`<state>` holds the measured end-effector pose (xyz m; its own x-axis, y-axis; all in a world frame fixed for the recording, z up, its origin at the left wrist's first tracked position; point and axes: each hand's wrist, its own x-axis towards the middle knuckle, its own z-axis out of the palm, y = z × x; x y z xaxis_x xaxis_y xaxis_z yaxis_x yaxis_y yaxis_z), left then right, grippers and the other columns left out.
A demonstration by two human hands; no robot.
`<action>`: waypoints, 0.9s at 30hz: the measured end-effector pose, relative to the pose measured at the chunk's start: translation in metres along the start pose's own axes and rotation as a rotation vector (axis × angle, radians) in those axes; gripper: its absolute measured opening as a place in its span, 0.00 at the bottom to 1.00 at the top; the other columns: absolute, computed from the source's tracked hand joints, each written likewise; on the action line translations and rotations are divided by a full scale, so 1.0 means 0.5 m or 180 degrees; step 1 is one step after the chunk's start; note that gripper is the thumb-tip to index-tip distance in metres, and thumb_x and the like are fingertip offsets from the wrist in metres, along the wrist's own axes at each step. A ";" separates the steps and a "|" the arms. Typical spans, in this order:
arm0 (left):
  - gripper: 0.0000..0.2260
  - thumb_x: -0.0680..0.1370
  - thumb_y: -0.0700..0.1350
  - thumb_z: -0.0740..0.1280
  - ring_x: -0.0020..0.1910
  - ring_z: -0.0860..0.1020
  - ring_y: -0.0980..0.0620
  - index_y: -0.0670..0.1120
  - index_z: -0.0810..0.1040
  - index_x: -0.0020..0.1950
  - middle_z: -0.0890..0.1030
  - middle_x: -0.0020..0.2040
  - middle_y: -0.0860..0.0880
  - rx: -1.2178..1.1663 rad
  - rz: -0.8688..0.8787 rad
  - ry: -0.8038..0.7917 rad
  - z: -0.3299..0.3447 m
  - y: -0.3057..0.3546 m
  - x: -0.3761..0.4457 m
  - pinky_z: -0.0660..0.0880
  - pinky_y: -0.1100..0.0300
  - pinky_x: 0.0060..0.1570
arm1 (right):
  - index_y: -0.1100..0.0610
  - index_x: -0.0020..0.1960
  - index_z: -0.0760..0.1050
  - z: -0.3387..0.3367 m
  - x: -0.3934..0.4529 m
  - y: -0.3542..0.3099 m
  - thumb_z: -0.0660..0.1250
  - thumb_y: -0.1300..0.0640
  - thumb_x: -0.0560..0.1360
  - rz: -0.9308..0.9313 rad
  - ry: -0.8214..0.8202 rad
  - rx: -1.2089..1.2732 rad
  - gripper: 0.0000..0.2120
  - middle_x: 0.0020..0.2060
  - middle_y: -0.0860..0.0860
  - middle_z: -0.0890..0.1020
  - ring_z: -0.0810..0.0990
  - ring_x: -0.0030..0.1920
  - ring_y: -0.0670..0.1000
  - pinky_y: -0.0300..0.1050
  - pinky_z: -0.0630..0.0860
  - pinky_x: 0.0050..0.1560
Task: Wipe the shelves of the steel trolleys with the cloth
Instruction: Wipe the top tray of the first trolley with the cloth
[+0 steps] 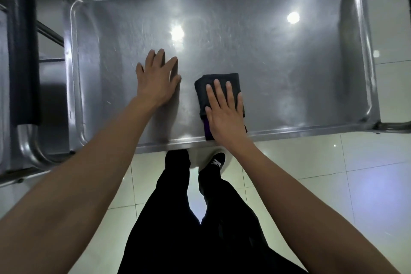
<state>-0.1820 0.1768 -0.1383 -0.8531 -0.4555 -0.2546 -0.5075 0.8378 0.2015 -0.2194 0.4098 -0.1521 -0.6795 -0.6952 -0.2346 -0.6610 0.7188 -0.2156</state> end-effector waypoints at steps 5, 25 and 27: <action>0.27 0.81 0.65 0.57 0.80 0.49 0.39 0.56 0.60 0.77 0.57 0.80 0.45 0.0214 -0.0006 -0.0073 -0.007 -0.047 0.007 0.53 0.26 0.70 | 0.50 0.82 0.42 -0.021 0.150 -0.044 0.46 0.47 0.85 0.0244 0.0114 0.0077 0.28 0.81 0.50 0.44 0.39 0.80 0.56 0.65 0.46 0.77; 0.34 0.80 0.65 0.54 0.81 0.41 0.40 0.57 0.45 0.82 0.41 0.82 0.47 0.0256 0.0495 -0.0416 -0.024 -0.090 0.041 0.50 0.26 0.70 | 0.49 0.82 0.44 -0.134 0.619 -0.103 0.46 0.48 0.84 0.0646 0.0206 0.0281 0.27 0.81 0.50 0.44 0.39 0.80 0.56 0.64 0.44 0.78; 0.34 0.80 0.66 0.55 0.81 0.40 0.41 0.58 0.44 0.82 0.40 0.82 0.48 0.0287 0.0546 -0.0441 -0.021 -0.098 0.041 0.50 0.26 0.70 | 0.49 0.82 0.43 -0.134 0.611 -0.102 0.46 0.48 0.85 0.0608 0.0180 0.0279 0.27 0.81 0.49 0.44 0.39 0.80 0.56 0.64 0.43 0.78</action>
<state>-0.1758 0.1234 -0.1435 -0.8978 -0.2638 -0.3527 -0.3384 0.9257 0.1692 -0.4147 0.1602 -0.1493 -0.8081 -0.5440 -0.2260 -0.4900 0.8337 -0.2546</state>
